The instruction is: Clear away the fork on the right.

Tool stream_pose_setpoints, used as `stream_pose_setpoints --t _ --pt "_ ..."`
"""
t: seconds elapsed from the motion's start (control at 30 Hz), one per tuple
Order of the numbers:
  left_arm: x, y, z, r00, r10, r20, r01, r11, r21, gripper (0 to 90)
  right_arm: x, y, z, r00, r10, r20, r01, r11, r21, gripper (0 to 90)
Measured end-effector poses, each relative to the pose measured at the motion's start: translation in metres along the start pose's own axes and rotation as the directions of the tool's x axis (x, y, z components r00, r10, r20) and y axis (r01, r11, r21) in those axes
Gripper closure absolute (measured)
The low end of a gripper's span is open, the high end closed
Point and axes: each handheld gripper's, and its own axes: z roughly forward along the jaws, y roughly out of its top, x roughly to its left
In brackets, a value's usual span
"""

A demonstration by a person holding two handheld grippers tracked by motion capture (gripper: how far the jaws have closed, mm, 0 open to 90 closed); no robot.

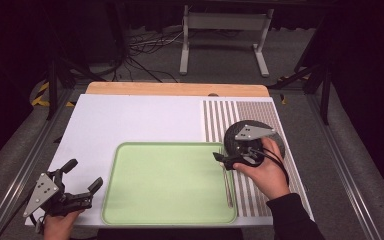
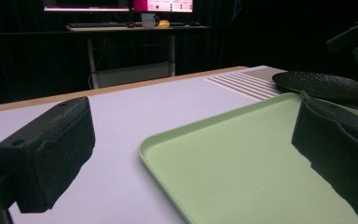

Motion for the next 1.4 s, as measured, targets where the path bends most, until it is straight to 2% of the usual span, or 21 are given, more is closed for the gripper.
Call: stream_pose_setpoints --t 0.13,0.23,0.43,0.57,0.7,0.77,0.93,1.03,1.13,1.17,1.23,1.4 --pt "0.0 0.0 0.0 1.0 -0.001 -0.001 0.001 1.0 0.001 0.0 -0.005 -0.007 -0.013 0.9999 0.01 -0.007 -0.011 0.998 -0.058 12.9" --pt "0.0 0.0 0.0 1.0 0.0 0.0 0.0 1.0 0.0 0.0 -0.007 -0.013 -0.022 1.0 -0.007 -0.007 0.006 0.996 -0.088 12.8" --pt "-0.001 0.0 0.001 1.0 -0.003 -0.004 0.003 1.0 -0.004 0.0 -0.011 -0.026 -0.039 0.9999 -0.009 -0.012 0.007 0.987 -0.161 12.8" --pt "0.0 0.0 0.0 1.0 -0.004 -0.004 0.004 1.0 -0.005 0.1 -0.015 -0.037 -0.047 0.9997 -0.002 -0.024 -0.003 0.982 -0.188 12.7" --pt "0.0 0.0 0.0 1.0 -0.003 -0.005 0.003 1.0 -0.005 0.0 -0.02 -0.05 -0.056 0.9994 0.024 -0.024 -0.029 0.972 -0.235 13.5" --pt "0.0 0.0 0.0 1.0 -0.003 -0.006 0.003 1.0 -0.004 0.1 -0.022 -0.056 -0.058 0.9997 0.019 -0.018 -0.023 0.968 -0.251 14.9" --pt "0.0 0.0 0.0 1.0 -0.003 -0.006 0.003 1.0 -0.003 0.1 -0.026 -0.073 -0.061 0.9993 0.032 -0.021 -0.036 0.963 -0.266 14.7" --pt "0.0 -0.001 0.0 1.0 -0.004 -0.008 0.004 1.0 -0.004 0.1 -0.03 -0.085 -0.063 0.998 0.062 -0.014 -0.063 0.954 -0.292 14.8" --pt "0.0 -0.001 0.0 0.9999 -0.001 -0.012 0.001 1.0 -0.004 0.0 -0.034 -0.095 -0.067 0.9977 0.067 0.008 -0.061 0.944 -0.324 15.1" --pt "0.0 -0.001 0.0 0.9999 -0.001 -0.014 0.0 1.0 -0.005 0.1 -0.036 -0.099 -0.069 0.997 0.077 -0.001 -0.073 0.935 -0.347 15.2" --pt "0.0 -0.001 -0.001 0.9998 0.0 -0.021 0.0 1.0 -0.007 0.0 -0.039 -0.105 -0.07 0.9965 0.084 -0.005 -0.08 0.924 -0.374 15.3" --pt "0.0 0.0 -0.001 0.9997 -0.005 -0.023 0.005 1.0 -0.008 0.0 -0.042 -0.115 -0.072 0.9949 0.1 -0.01 -0.097 0.922 -0.376 15.2"
